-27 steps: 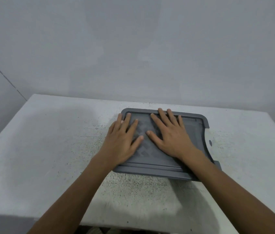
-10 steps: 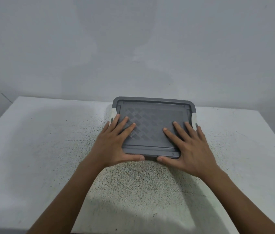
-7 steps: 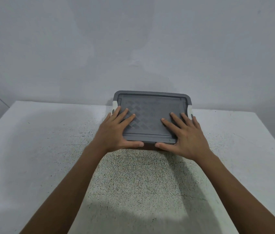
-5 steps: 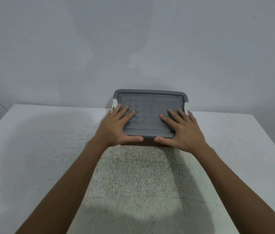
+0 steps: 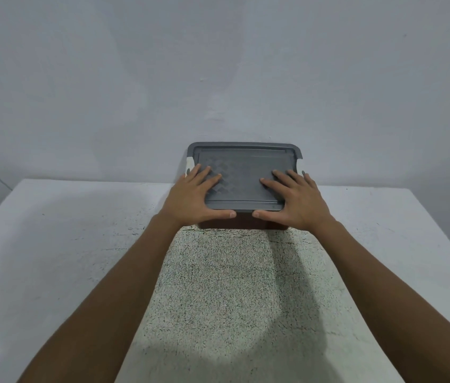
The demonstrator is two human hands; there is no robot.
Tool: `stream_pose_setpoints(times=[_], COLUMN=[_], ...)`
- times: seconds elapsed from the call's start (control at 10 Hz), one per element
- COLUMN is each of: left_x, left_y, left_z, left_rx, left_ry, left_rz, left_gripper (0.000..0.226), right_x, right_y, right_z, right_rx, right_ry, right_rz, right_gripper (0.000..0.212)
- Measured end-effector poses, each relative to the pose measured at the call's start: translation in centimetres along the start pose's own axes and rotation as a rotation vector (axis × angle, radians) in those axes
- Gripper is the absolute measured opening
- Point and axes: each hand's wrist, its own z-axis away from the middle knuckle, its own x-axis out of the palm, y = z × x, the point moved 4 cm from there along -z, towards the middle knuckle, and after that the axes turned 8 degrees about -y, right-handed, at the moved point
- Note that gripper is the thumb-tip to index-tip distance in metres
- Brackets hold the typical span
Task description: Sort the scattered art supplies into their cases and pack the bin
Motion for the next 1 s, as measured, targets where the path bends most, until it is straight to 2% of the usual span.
stream_pose_setpoints(times=[0.4, 0.6, 0.7, 0.8, 0.9, 1.0], left_x=[0.0, -0.4, -1.3, -1.9, -3.3, -3.0], left_y=[0.2, 0.9, 1.7, 2.9, 3.9, 4.6], left_z=[0.1, 0.5, 1.3, 2.5, 4.2, 7.6], left_rx=[0.017, 0.03, 0.034, 0.094, 0.134, 0.167], left_ry=[-0.002, -0.037, -0.058, -0.033, 0.062, 0.207], left_rz=[-0.055, -0.09, -0.001, 0.11, 0.247, 0.414], left_gripper=[0.115, 0.117, 0.102, 0.074, 0.053, 0.039], right_x=[-0.2, -1.4, -1.9, -2.8, -4.9, -7.0], right_y=[-0.1, -1.1, -1.7, -2.6, -3.7, -4.3], right_z=[-0.1, 0.9, 1.5, 2.2, 3.5, 5.8], right_rx=[-0.006, 0.073, 0.121, 0.112, 0.121, 0.093], right_ry=[-0.113, -0.205, -0.179, -0.131, -0.104, 0.015], right_rz=[0.014, 0.063, 0.023, -0.005, -0.182, -0.409], right_gripper=[0.101, 0.107, 0.081, 0.056, 0.056, 0.055])
